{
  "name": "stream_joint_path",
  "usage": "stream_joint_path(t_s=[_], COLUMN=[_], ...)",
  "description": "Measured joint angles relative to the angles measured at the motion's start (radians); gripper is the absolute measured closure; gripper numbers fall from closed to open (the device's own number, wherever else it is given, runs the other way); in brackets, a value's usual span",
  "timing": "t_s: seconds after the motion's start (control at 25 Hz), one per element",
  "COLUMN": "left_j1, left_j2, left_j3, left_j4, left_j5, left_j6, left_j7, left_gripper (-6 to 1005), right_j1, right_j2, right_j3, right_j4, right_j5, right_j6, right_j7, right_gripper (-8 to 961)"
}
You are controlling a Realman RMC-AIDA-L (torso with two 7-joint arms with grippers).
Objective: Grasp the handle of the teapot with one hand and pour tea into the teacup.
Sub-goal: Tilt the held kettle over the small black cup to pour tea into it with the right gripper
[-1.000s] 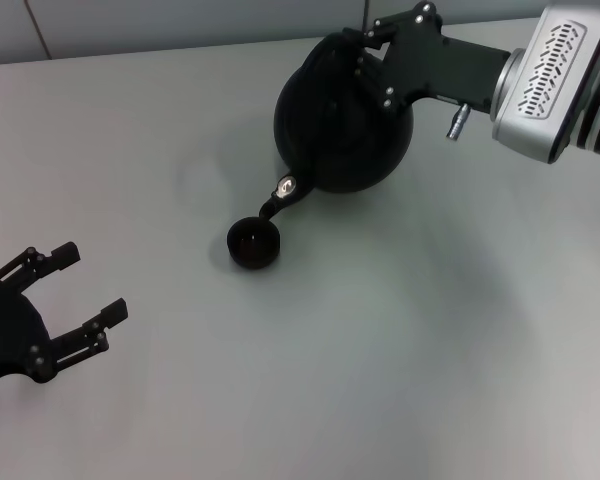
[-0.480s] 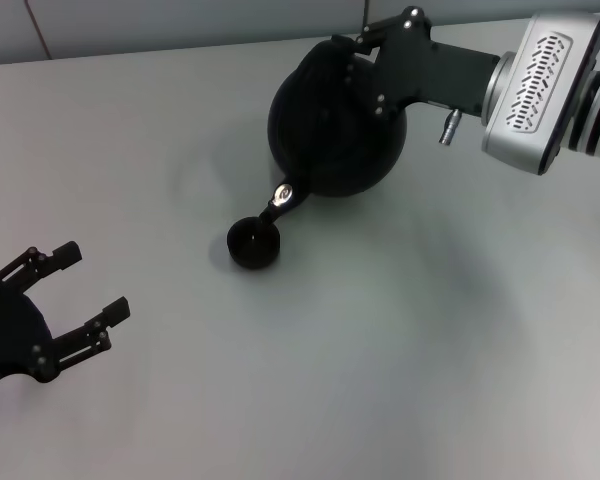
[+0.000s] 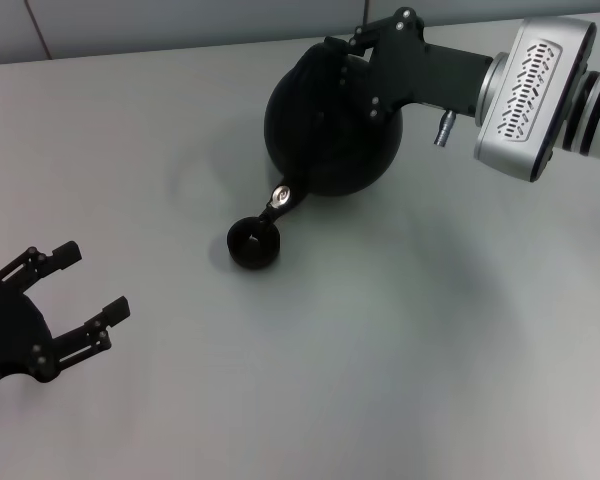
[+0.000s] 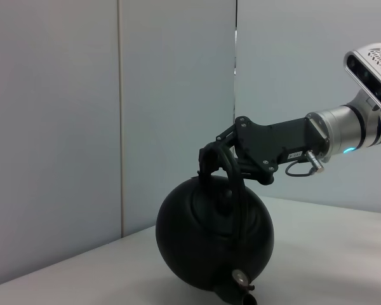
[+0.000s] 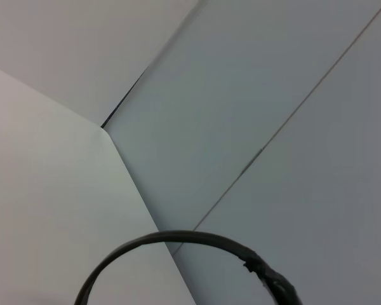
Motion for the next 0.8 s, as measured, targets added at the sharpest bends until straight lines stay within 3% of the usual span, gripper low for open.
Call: stream_joint_path(t_s=[0.8], left_j1=[-0.001], left_j2=[0.0], left_j3=[0.0], left_j4=[-0.012], left_j5=[-0.01], left_j6=[0.002], left_j7=[-0.002], left_gripper=[152], right_j1=[0.0], right_j2=[0.002], right_j3=[0.0], right_j4=[0.005], right_j5=[0.015], right_j6=[-0.013], right_j7=[-0.049], right_gripper=[871])
